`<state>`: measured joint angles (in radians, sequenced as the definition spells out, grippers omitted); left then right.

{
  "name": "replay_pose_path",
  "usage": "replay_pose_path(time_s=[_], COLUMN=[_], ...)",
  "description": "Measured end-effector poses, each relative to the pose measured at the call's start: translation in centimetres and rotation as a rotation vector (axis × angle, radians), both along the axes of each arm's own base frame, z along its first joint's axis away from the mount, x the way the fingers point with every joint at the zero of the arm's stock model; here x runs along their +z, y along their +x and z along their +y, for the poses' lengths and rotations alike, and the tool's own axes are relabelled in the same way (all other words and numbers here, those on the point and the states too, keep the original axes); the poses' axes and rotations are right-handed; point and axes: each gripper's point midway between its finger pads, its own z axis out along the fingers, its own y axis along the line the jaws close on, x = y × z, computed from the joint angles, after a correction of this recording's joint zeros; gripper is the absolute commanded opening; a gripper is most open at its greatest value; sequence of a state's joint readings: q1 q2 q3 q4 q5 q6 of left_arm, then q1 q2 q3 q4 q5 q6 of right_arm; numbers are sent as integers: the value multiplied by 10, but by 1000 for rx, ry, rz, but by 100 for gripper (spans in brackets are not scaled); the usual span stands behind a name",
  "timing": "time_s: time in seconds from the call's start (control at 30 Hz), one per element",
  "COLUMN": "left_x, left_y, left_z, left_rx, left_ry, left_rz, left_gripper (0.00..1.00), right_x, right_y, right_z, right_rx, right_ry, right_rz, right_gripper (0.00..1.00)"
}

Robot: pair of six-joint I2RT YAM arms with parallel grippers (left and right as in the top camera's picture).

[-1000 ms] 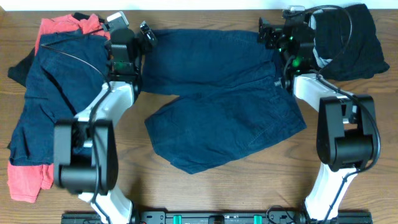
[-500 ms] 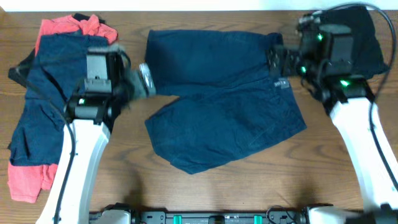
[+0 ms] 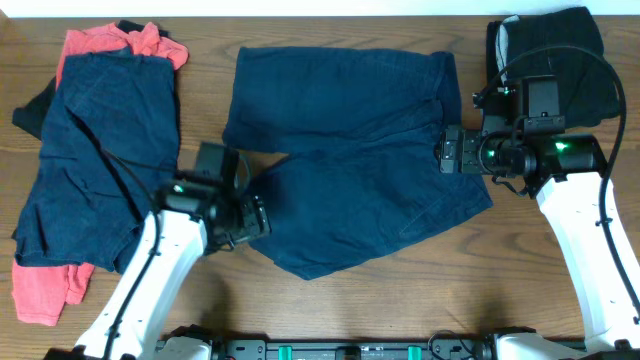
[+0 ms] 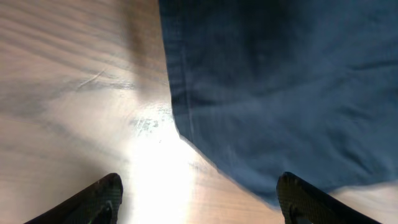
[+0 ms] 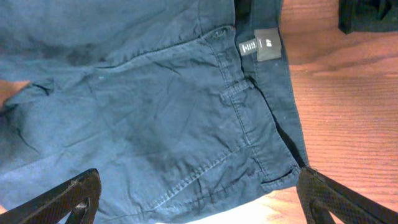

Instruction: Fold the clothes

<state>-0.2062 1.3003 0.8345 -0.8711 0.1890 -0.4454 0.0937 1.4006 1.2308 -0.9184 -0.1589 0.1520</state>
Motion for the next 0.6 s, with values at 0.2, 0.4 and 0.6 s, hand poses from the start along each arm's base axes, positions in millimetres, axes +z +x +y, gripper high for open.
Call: replay_pose_path(time_s=[0.2,0.4,0.6], left_x=[-46,-57,-55], left_y=[5,11,16], left_z=[-1,-2,-3], left_rx=[18,26,27], left_ry=[-18,-26,-31], left_rz=[-73,-100,-123], left_gripper=[68,51,52], right_x=[-1,-1,-1], right_y=[0,0,0], right_z=[0,-1,0], right_rx=[8,14,19], right_ry=[-7,-11,-13], right_rz=[-1,-3,-6], right_gripper=[98,99,98])
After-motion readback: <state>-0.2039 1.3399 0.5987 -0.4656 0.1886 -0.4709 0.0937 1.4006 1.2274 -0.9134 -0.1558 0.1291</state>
